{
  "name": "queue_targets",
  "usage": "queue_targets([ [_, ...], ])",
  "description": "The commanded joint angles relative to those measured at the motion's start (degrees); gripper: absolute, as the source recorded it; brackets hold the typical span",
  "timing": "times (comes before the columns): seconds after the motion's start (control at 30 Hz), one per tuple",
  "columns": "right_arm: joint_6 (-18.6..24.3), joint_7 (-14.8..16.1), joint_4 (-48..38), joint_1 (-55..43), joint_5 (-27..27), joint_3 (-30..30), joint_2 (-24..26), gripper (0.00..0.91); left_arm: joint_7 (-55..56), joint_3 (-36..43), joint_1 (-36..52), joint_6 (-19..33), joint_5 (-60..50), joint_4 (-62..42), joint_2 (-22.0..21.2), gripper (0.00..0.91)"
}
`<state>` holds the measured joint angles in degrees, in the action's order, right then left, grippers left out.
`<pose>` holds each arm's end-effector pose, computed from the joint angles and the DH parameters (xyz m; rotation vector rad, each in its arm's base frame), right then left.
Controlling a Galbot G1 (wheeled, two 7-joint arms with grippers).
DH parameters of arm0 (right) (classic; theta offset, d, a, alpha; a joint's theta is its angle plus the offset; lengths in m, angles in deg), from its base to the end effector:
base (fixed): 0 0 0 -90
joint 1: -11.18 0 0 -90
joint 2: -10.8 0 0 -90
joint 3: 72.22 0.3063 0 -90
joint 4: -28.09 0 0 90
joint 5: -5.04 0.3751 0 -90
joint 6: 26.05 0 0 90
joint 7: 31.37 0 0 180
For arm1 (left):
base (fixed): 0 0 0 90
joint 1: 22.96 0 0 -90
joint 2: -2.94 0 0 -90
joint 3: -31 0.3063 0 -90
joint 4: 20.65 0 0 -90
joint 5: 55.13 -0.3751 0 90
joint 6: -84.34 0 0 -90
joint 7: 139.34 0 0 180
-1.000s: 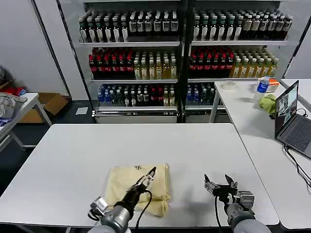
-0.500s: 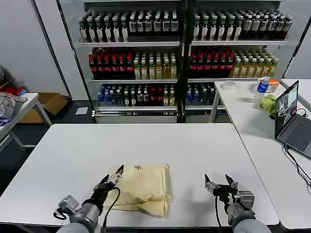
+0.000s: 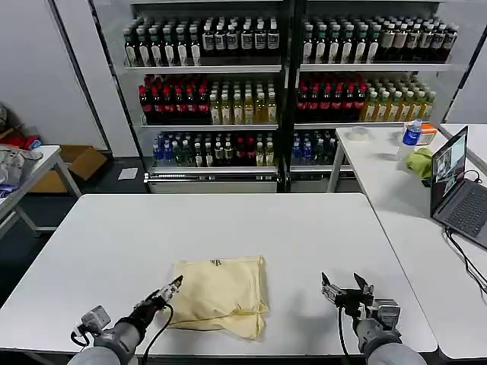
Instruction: Fold and organize the clothes.
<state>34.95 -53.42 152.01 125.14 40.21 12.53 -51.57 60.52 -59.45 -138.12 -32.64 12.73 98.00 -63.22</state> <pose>0.2430 -0.0197 -0.2165 0.0179 -2.6737 -0.0659 0.2492 0.0535 -0.2437 -0.0676 -2.3992 0.8325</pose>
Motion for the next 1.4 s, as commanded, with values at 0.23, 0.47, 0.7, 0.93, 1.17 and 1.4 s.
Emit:
queue_targets([
  [0.23, -0.1, -0.1, 0.4, 0.2, 0.2, 0.4, 0.1, 0.907, -1.3, 0.3, 2.6, -6.0, 3.6, -3.9, -0.1, 0.907],
  [0.47, -0.1, -0.3, 0.4, 0.0, 0.2, 0.3, -0.1, 0.907, -1.8, 1.3, 2.0, -5.5, 5.0, -1.4, -1.7, 0.907],
  [0.7, -0.2, -0.4, 0.5, 0.2, 0.1, 0.3, -0.4, 0.907, -1.8, 1.5, 2.9, -3.2, 4.4, -2.5, -2.3, 0.071],
  [0.93, -0.2, -0.5, 0.6, 0.3, 0.0, 0.2, -0.6, 0.907, -2.1, 1.5, 2.6, -1.8, 4.5, -2.4, -3.3, 0.02],
  [1.17, -0.2, -0.5, 0.7, 0.2, 0.0, 0.3, -0.6, 0.907, -2.1, 0.7, 3.0, -0.6, 5.6, -2.7, -4.5, 0.02],
  [1.4, -0.3, -0.5, 1.0, 0.3, 0.1, 0.3, -0.6, 0.907, -2.1, -0.4, 3.1, 0.5, 7.6, -2.2, -5.9, 0.02],
])
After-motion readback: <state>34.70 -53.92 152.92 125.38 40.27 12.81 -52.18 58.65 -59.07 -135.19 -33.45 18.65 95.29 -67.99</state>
